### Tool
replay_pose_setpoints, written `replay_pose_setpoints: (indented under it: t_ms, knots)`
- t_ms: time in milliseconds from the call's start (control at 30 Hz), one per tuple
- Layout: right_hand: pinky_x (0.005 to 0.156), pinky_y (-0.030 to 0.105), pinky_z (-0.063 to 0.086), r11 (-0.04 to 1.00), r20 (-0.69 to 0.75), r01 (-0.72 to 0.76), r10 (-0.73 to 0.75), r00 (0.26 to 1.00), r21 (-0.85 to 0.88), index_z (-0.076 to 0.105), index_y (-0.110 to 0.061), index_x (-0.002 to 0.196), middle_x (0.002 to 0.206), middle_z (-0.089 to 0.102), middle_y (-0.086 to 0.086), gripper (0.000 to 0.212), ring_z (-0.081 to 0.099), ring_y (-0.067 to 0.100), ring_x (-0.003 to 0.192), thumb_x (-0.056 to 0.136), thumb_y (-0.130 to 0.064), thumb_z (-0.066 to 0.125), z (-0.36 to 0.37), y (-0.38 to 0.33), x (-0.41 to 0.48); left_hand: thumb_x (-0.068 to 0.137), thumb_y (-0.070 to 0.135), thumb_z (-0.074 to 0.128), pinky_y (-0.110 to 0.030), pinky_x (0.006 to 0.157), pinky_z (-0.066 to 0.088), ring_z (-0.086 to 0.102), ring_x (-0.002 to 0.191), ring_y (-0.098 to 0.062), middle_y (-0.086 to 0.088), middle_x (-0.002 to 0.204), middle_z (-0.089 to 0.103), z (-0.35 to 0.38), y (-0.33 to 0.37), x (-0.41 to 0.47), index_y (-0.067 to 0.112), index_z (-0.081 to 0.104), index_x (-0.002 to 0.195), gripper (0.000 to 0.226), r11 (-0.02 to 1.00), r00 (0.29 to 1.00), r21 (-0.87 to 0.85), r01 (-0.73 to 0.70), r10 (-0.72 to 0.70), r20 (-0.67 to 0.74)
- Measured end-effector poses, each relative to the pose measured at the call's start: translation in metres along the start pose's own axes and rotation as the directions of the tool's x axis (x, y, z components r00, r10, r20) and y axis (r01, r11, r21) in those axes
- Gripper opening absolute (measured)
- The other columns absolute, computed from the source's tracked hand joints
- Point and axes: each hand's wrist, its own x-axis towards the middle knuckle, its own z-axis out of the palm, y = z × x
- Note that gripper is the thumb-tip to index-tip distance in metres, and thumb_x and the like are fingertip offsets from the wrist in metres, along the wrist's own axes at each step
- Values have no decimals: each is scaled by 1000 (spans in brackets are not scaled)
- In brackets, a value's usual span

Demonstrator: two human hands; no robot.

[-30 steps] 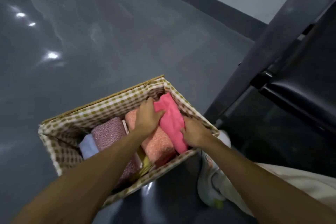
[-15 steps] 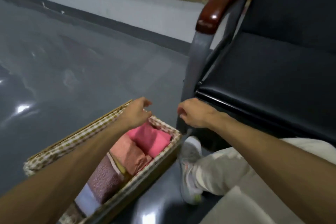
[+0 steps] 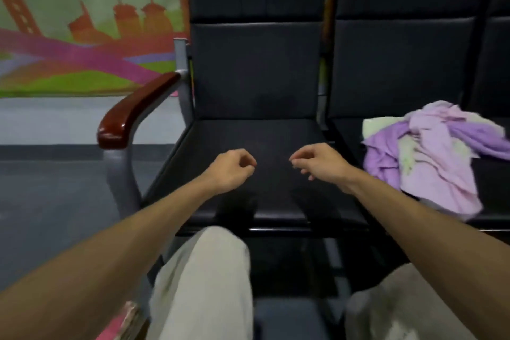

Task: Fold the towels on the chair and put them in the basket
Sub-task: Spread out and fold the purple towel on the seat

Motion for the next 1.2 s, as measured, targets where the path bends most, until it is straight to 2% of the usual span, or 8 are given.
replay_pose_setpoints:
  t_ms: [200, 367, 533, 733, 900, 1067, 1133, 1200]
  knots:
    - [49, 20, 46, 945, -301, -153, 242, 922, 290, 67, -17, 89, 74, 63, -3, 12, 55, 11, 61, 89, -6, 61, -67, 78, 8, 97, 24, 51, -17, 75, 40, 55, 96, -7, 9, 107, 59, 80, 75, 75, 23, 62, 111, 17, 991, 982, -57, -117, 124, 144]
    - [91, 38, 52, 952, -494, -260, 305, 814, 159, 69, -22, 95, 105, 72, 2, 20, 66, 24, 95, 85, -9, 58, -107, 132, 9, 95, 20, 52, -14, 72, 37, 56, 91, -6, 8, 100, 62, 150, 122, 123, 18, 66, 109, 19, 970, 950, -94, -223, 238, 202]
    - [88, 31, 43, 914, -549, -403, 316, 774, -42, 59, -11, 124, 121, 64, 10, 38, 57, 27, 114, 86, -13, 59, -133, 160, 18, 90, 28, 61, -30, 84, 45, 61, 98, -23, -5, 104, 66, 206, 156, 162, 8, 63, 108, 27, 971, 946, -103, -214, 233, 227]
    - [79, 29, 37, 879, -480, -473, 392, 785, -57, 50, -6, 128, 125, 59, 13, 41, 53, 30, 116, 92, -23, 56, -131, 173, 35, 86, 36, 69, -34, 65, 51, 61, 71, -23, -2, 68, 64, 220, 161, 182, 14, 71, 74, 25, 964, 958, 39, -264, 257, 125]
    - [72, 30, 38, 903, -556, -374, 426, 714, 212, 58, -10, 98, 97, 60, 9, 21, 57, 26, 92, 91, -29, 53, -128, 168, 42, 91, 15, 58, -21, 64, 42, 56, 70, -6, 10, 72, 65, 182, 152, 185, 19, 69, 74, 21, 913, 970, -336, -232, 244, -7]
    - [72, 31, 55, 562, -336, -22, 525, 782, 827, 57, -8, 119, 108, 63, 8, 41, 64, 21, 92, 100, -42, 44, -122, 144, 48, 95, -3, 37, -25, 57, 33, 45, 64, -14, 0, 68, 49, 132, 139, 169, 17, 47, 67, 35, 609, 955, -793, 24, 220, 198]
    - [68, 29, 57, 377, -290, 111, 463, 838, 920, 57, -13, 117, 104, 65, 1, 34, 67, 14, 92, 101, -41, 45, -119, 137, 52, 86, -13, 31, -18, 52, 35, 45, 57, -9, 5, 62, 48, 113, 132, 156, 17, 44, 64, 39, 635, 924, -771, 48, 265, 276]
    - [54, 22, 53, 289, -324, 195, 518, 792, 937, 55, -15, 108, 86, 63, 1, 13, 69, 9, 68, 101, -24, 50, -113, 133, 58, 76, -17, 29, -17, 50, 32, 40, 55, -8, 8, 57, 45, 102, 121, 146, 21, 46, 56, 46, 671, 911, -740, 39, 281, 303]
